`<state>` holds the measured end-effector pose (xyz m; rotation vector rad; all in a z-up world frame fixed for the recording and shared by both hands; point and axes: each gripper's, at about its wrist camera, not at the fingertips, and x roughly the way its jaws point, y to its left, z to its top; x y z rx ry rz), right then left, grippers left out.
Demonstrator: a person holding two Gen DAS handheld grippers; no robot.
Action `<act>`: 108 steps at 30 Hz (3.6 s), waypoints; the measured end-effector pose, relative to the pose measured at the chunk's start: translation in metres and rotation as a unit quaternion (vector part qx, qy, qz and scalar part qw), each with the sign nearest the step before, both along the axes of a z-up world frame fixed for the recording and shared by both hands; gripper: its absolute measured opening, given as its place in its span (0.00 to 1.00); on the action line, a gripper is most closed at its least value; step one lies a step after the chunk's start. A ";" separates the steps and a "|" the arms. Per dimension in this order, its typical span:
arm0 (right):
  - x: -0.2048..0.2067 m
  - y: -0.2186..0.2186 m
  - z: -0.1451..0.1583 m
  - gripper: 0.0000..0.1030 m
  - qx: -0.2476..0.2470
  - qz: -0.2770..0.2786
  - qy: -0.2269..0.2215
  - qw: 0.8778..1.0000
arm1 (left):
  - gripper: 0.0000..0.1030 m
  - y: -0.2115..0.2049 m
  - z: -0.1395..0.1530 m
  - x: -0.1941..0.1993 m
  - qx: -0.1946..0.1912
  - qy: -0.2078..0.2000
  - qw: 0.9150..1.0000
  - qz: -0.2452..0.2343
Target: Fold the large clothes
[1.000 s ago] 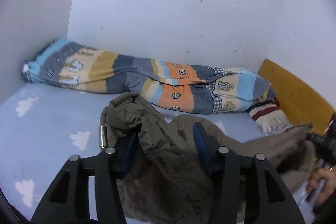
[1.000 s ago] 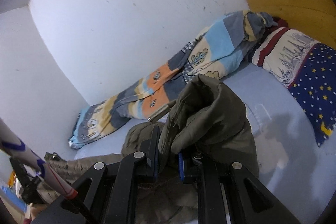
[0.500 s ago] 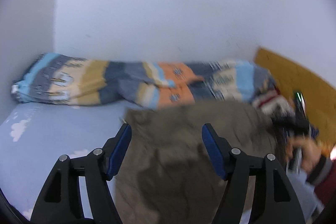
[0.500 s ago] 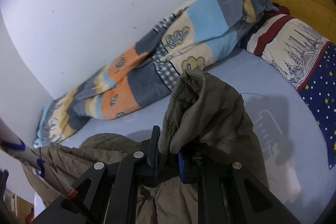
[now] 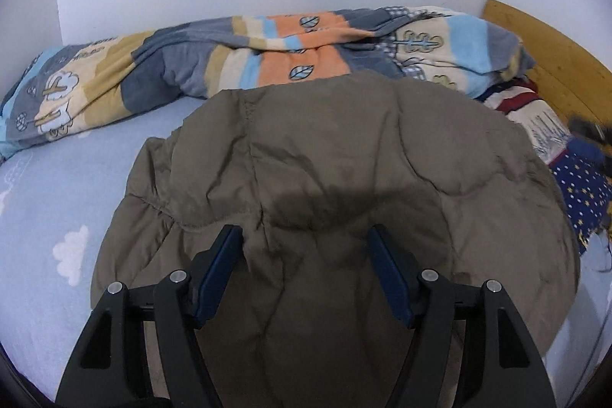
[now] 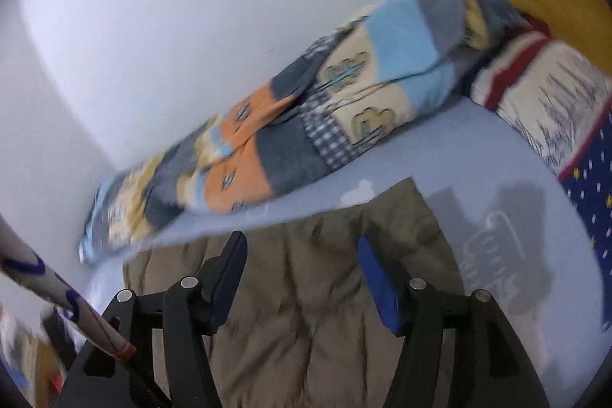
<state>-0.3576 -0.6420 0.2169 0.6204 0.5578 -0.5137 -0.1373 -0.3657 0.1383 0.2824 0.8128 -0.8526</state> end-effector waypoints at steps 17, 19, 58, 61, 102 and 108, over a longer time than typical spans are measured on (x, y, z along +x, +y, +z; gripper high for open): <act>0.089 0.034 -0.120 0.72 0.008 0.092 0.178 0.980 | 0.79 -0.037 -0.049 0.041 0.054 0.029 0.997 0.040; 0.095 0.032 -0.125 0.73 0.007 0.089 0.189 0.978 | 0.79 -0.038 -0.047 0.036 0.070 0.018 0.996 0.044; -0.036 0.114 -0.122 0.71 0.002 0.021 0.214 0.977 | 0.80 0.113 -0.041 -0.044 0.084 -0.019 0.985 0.152; -0.039 0.117 -0.112 0.70 -0.002 0.009 0.211 0.977 | 0.80 0.112 -0.023 -0.054 0.069 -0.052 0.985 0.148; -0.012 0.150 -0.113 0.72 -0.058 0.065 0.185 0.979 | 0.80 0.070 -0.029 -0.093 0.072 -0.113 0.989 0.062; -0.012 0.151 -0.112 0.73 -0.056 0.065 0.187 0.979 | 0.80 0.069 -0.029 -0.095 0.075 -0.118 0.988 0.061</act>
